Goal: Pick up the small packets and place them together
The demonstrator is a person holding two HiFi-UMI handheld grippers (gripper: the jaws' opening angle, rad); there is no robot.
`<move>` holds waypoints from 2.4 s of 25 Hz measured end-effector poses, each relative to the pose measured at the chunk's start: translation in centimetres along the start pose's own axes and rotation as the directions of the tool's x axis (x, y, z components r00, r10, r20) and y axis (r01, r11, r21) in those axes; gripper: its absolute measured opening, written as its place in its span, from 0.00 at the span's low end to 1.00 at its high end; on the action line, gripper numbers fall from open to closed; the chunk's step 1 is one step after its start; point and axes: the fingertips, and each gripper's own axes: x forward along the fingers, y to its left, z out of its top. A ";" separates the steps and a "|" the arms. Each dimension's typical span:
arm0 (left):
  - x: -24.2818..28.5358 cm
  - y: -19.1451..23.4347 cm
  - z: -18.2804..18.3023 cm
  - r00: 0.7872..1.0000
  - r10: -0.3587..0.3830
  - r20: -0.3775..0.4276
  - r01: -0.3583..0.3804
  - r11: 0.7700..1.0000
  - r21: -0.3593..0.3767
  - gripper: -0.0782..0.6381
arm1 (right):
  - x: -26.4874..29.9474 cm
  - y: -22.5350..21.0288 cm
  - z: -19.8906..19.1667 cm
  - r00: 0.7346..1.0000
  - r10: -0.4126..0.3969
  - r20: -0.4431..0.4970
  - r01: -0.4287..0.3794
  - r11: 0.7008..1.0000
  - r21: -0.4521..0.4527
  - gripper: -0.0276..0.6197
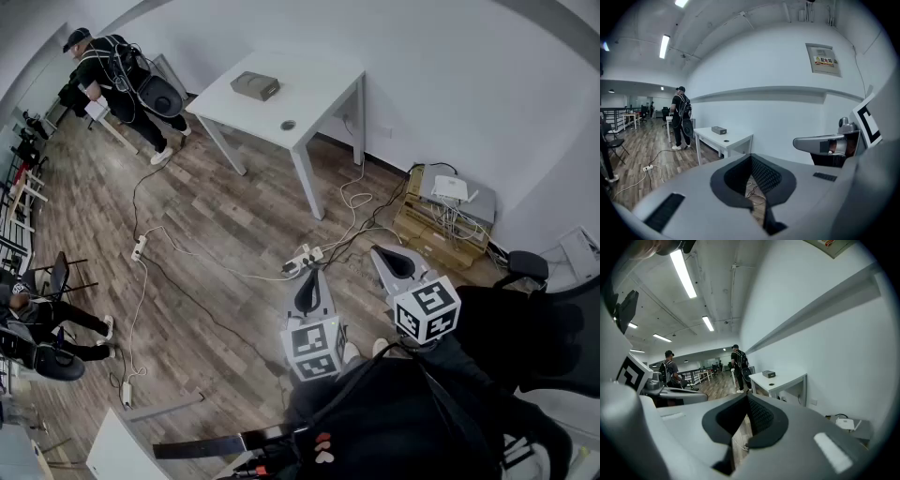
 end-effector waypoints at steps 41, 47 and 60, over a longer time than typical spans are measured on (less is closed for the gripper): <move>-1.5 5.3 -0.2 0.999 0.023 0.023 -0.022 0.999 -0.030 0.11 | 3.4 3.9 -1.1 1.000 -0.004 -0.031 0.004 1.000 -0.019 0.04; -1.8 8.7 -2.4 0.998 0.062 -0.009 -0.062 0.996 -0.064 0.11 | 4.6 5.4 -2.1 0.999 -0.005 -0.039 0.004 1.000 -0.024 0.04; 3.8 17.3 -1.8 0.986 0.165 -0.032 -0.168 0.977 -0.129 0.11 | 16.7 4.2 -0.7 0.995 0.066 -0.076 -0.070 0.996 -0.052 0.04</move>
